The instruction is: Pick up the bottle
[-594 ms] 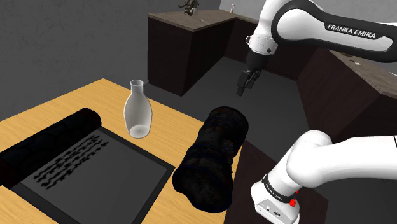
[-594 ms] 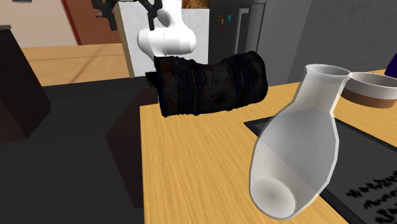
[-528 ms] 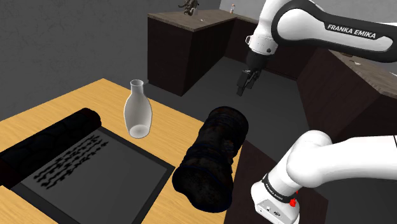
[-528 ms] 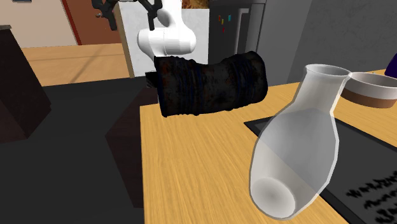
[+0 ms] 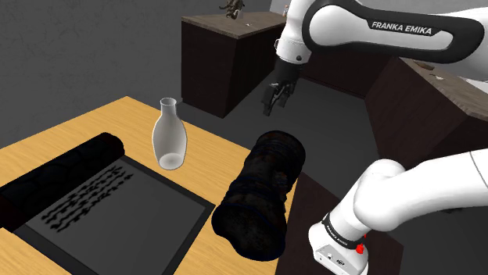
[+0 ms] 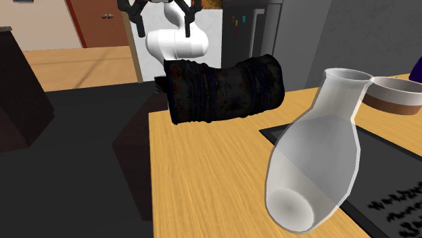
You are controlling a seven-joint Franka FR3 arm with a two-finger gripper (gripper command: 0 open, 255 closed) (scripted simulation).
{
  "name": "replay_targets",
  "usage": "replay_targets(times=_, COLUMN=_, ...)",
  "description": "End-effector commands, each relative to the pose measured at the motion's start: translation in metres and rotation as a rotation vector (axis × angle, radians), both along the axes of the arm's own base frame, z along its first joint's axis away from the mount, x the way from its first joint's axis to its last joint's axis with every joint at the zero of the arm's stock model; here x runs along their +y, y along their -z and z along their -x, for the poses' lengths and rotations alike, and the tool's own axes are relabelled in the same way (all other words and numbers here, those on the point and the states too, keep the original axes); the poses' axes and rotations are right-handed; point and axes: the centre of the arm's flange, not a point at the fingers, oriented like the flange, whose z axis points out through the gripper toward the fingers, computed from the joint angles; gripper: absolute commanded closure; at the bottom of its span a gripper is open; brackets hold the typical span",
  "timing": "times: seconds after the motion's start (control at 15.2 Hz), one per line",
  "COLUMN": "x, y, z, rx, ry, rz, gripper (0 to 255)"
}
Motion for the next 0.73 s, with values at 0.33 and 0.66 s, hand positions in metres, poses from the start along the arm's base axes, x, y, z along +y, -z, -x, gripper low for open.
replay_targets(times=0.33, x=0.071, y=0.002, z=-0.057, rx=-0.018, ry=-0.01, rz=-0.002, gripper=0)
replay_targets(times=0.66, x=0.122, y=0.003, z=-0.096, rx=-0.031, ry=-0.017, rz=-0.003, gripper=0)
